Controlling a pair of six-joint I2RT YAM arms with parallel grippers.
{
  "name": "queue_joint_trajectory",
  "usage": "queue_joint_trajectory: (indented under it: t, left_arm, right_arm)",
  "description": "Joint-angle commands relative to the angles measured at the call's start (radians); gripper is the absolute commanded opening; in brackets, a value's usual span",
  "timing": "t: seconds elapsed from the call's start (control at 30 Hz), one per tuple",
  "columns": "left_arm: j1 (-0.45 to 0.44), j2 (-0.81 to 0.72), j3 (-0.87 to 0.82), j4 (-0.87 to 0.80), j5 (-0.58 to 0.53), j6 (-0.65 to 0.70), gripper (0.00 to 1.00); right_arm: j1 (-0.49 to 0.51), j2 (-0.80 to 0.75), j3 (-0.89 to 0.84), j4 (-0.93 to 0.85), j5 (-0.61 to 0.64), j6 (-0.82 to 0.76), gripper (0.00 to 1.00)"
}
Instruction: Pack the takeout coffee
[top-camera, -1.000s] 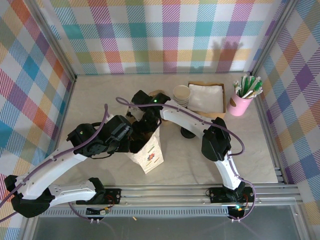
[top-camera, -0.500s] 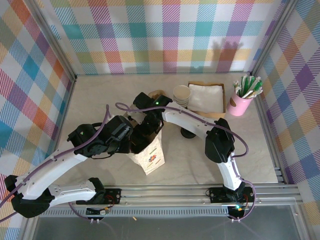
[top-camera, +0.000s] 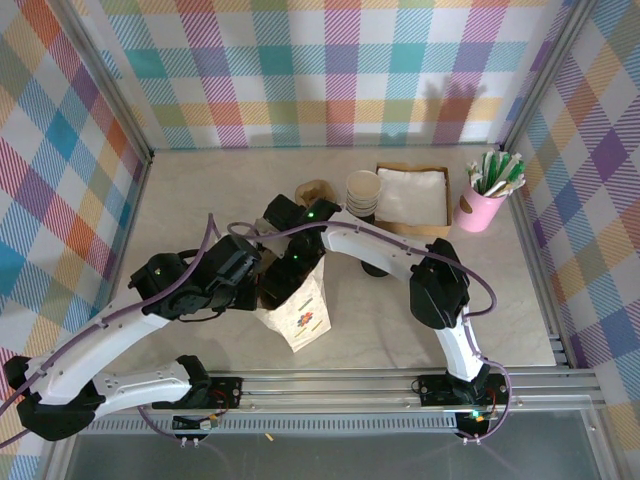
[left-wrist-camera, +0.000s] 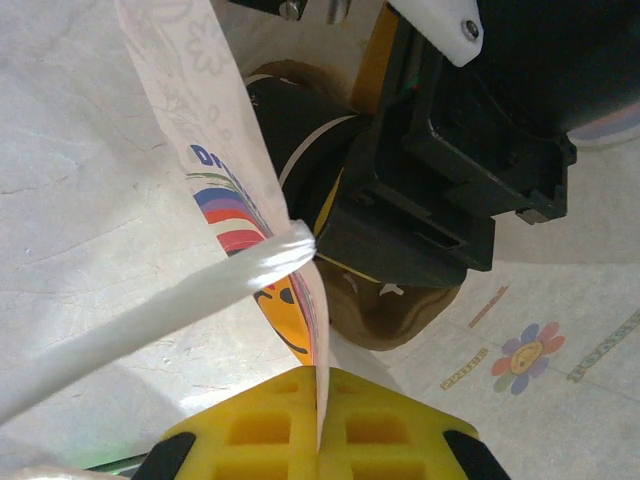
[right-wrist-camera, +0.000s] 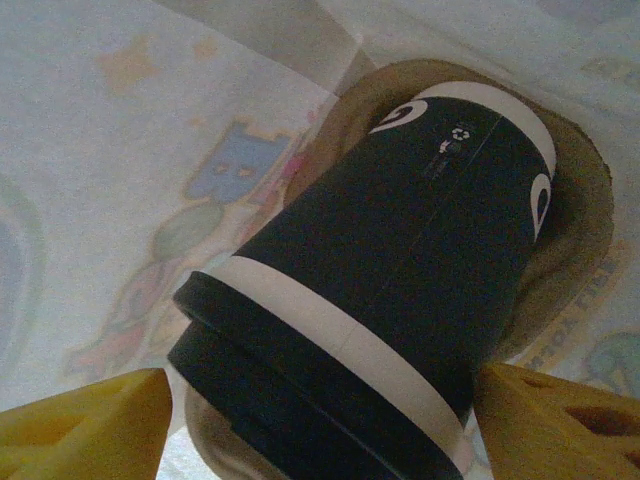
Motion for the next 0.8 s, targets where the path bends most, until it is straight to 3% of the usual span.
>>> queue_joint_trajectory:
  t: [0.0, 0.17, 0.43, 0.77]
  left_arm:
    - [0.009, -0.011, -0.023, -0.037, 0.053, 0.025, 0.0]
    - [0.009, -0.017, -0.028, -0.031, 0.058, 0.026, 0.0]
    - [0.008, -0.02, -0.022, -0.037, 0.054, 0.021, 0.0]
    - [0.009, -0.022, -0.021, -0.035, 0.063, 0.019, 0.0]
  right_arm:
    - [0.001, -0.007, -0.017, 0.008, 0.027, -0.056, 0.79]
    - [0.002, 0.024, 0.024, 0.014, 0.034, -0.044, 0.73]
    - [0.002, 0.059, 0.095, -0.013, 0.032, 0.006, 0.49]
    - [-0.002, 0.086, 0.158, -0.024, -0.062, 0.052, 0.49]
